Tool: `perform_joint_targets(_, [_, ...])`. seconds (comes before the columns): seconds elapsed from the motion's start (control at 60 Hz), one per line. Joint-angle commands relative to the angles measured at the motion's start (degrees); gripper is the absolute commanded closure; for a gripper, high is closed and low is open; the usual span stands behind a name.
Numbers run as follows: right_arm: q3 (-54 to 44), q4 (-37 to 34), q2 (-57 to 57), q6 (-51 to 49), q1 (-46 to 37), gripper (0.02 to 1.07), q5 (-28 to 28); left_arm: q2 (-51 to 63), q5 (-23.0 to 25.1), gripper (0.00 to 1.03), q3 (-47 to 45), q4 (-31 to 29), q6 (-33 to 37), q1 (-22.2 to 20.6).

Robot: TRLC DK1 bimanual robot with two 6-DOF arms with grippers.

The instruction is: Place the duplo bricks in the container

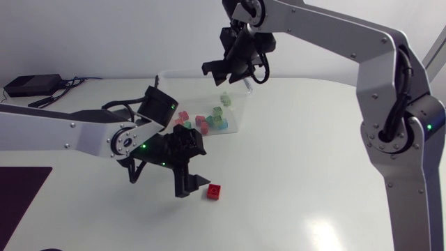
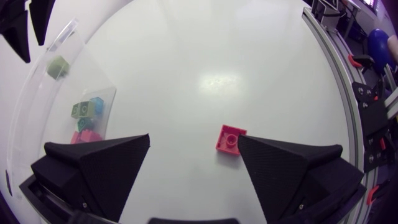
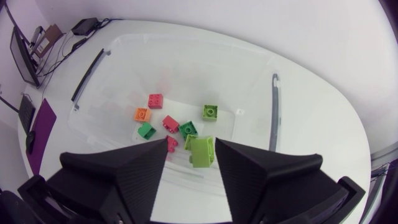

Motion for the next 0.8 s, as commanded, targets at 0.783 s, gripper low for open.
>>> perform_joint_targets(0.783, [-54.0,10.2,-39.9,-2.1,-2.9,0.07,-2.9,13.7,-1.5,0.24,8.1,-11.6,7.2,-6.3])
